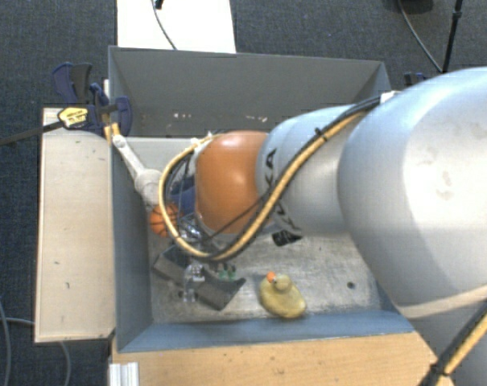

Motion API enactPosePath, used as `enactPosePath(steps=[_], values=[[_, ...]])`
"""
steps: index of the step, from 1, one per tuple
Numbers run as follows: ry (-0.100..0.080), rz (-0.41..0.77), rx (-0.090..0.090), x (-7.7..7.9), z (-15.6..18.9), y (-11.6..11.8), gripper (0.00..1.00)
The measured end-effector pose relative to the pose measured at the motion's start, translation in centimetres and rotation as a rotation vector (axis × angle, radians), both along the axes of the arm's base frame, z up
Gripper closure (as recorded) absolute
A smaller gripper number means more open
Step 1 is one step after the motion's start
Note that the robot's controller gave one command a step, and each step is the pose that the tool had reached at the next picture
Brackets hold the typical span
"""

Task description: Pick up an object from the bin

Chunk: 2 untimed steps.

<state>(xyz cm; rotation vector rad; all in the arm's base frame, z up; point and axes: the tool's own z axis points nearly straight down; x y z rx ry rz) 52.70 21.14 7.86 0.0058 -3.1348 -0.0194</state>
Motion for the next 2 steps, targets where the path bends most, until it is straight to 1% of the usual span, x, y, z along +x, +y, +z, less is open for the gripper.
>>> enactPosePath(steps=[1, 2], values=[[0.0, -0.001, 0.0, 0.0, 0.0, 0.0, 1.0], [-0.009, 0.009, -0.011, 1.2, 18.9, 0.9, 1.0]])
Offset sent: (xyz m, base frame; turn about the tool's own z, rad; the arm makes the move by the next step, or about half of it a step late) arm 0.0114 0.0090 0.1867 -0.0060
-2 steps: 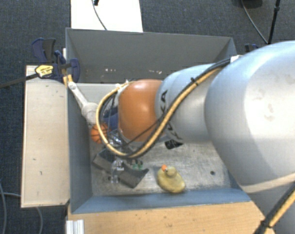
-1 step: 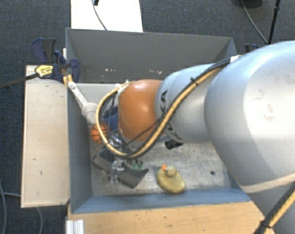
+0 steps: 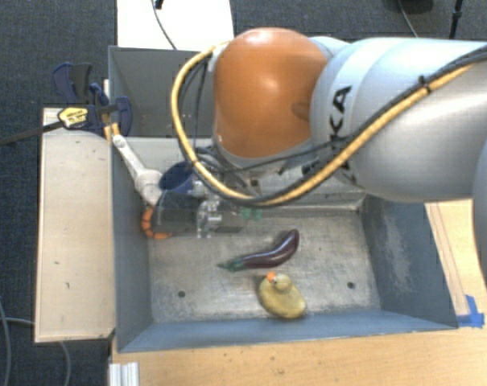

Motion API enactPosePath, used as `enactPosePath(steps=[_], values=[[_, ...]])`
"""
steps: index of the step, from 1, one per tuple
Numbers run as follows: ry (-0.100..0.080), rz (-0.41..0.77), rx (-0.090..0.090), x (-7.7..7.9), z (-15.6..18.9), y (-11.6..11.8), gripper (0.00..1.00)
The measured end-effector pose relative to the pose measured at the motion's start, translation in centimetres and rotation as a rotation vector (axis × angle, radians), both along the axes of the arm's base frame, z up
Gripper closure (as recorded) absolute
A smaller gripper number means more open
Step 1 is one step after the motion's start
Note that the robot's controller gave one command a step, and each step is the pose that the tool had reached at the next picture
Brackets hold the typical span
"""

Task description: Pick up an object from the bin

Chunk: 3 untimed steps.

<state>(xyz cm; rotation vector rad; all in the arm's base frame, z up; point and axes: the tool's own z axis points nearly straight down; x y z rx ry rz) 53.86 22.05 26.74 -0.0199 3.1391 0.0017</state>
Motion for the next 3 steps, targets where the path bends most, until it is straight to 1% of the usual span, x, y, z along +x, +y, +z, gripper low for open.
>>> enactPosePath(steps=[1, 3], values=[[0.006, 0.0, -0.003, -0.1, -0.46, -0.06, 1.0], [0.006, -0.001, -0.003, -0.1, -0.46, -0.07, 1.0]])
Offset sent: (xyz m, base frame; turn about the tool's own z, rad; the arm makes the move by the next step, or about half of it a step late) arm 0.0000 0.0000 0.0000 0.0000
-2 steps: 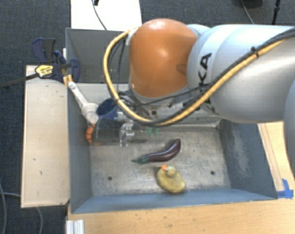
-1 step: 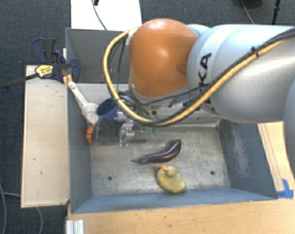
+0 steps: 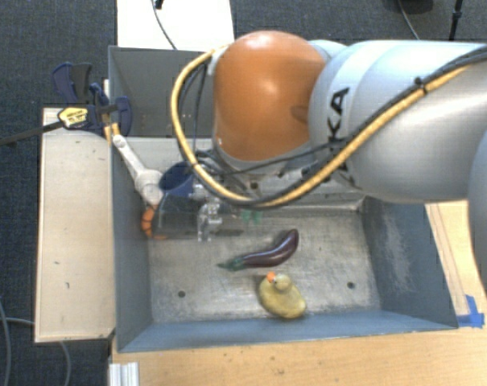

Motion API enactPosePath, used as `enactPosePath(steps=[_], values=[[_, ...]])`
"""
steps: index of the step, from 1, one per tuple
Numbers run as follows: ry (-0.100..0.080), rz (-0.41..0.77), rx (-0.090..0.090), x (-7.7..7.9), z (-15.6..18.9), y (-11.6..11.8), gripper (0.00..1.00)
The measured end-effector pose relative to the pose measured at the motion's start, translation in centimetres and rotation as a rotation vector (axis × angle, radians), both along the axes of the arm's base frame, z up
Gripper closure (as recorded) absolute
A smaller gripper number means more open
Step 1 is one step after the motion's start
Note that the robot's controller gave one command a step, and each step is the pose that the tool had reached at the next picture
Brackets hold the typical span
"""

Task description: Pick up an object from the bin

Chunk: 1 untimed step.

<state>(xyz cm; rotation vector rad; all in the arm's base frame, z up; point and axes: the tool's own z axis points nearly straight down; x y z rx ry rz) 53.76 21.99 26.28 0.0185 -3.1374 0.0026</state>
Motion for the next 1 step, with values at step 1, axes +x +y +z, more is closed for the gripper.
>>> enactPosePath(steps=[1], values=[[0.0, 0.0, 0.0, 0.0, 0.0, 0.0, 1.0]])
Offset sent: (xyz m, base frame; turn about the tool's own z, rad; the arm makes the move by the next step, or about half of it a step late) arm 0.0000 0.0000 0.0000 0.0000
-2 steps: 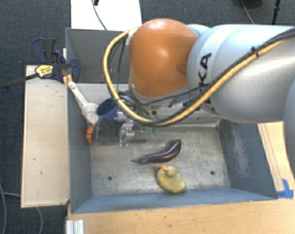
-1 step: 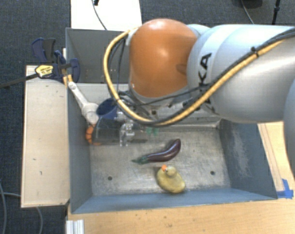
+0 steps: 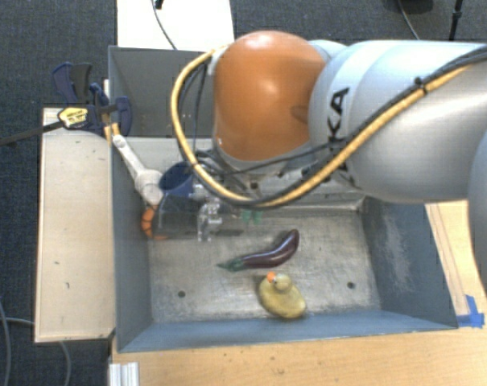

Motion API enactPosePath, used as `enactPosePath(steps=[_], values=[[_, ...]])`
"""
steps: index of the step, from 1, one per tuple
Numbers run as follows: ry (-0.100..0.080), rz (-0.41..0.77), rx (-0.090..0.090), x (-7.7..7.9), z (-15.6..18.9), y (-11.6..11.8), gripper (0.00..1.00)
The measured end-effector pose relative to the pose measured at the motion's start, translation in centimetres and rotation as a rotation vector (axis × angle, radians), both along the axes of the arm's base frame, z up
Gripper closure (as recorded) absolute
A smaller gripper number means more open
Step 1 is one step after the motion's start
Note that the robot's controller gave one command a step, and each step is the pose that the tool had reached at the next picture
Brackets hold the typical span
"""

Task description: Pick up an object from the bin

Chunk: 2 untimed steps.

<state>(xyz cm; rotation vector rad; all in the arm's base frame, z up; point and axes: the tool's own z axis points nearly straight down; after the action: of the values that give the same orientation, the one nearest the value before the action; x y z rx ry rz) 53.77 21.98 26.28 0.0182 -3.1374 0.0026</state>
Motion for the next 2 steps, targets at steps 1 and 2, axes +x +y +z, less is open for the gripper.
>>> enactPosePath(steps=[1, 2], values=[[0.0, 0.0, 0.0, 0.0, 0.0, 0.0, 1.0], [0.0, 0.0, 0.0, 0.0, 0.0, 0.0, 1.0]])
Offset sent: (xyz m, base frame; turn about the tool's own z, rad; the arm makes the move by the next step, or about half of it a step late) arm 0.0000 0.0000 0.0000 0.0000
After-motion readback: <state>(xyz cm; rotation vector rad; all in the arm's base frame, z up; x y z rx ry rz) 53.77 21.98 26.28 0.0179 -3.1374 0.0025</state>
